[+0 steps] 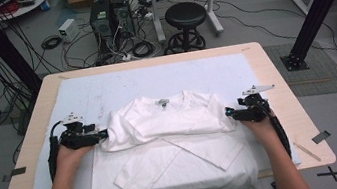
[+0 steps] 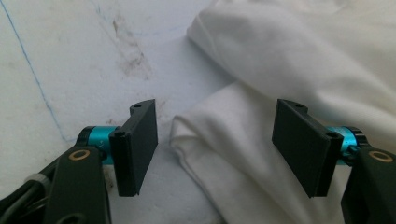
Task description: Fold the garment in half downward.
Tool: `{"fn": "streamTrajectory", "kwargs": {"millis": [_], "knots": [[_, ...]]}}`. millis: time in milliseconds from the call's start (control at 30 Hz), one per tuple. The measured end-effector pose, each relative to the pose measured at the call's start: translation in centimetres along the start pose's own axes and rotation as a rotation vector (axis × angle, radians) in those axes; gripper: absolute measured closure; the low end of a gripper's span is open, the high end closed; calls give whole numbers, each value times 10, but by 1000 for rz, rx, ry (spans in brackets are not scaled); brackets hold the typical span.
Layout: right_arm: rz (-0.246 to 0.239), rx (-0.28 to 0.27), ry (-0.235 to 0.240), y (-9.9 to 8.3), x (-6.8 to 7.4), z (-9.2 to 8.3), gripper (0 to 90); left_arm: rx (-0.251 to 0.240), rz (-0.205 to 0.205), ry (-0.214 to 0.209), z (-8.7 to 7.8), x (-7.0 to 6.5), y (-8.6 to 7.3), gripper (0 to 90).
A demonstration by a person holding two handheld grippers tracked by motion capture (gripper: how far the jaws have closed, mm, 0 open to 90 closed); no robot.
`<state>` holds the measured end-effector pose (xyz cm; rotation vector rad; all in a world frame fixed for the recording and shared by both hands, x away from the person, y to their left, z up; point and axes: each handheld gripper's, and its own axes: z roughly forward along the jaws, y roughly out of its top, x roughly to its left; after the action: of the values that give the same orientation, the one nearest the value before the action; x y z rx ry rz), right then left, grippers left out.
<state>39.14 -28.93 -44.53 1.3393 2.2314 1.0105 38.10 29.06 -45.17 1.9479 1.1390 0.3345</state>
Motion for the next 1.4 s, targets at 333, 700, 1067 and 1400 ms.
{"fn": "streamTrajectory", "kwargs": {"millis": [333, 700, 1067, 1400], "knots": [[-18, 23, 59, -4, 5, 3, 664, 11, 112, -16, 5, -19, 1, 635], [-139, 41, 16, 1, 16, -2, 869, 6, 103, -28, 6, -24, 4, 802], [-186, 46, -45, 15, 8, -4, 872, 8, 87, -19, 15, -23, 12, 806], [-195, 30, -93, 30, -11, -3, 871, 27, 91, -3, 36, -25, 31, 817]]}}
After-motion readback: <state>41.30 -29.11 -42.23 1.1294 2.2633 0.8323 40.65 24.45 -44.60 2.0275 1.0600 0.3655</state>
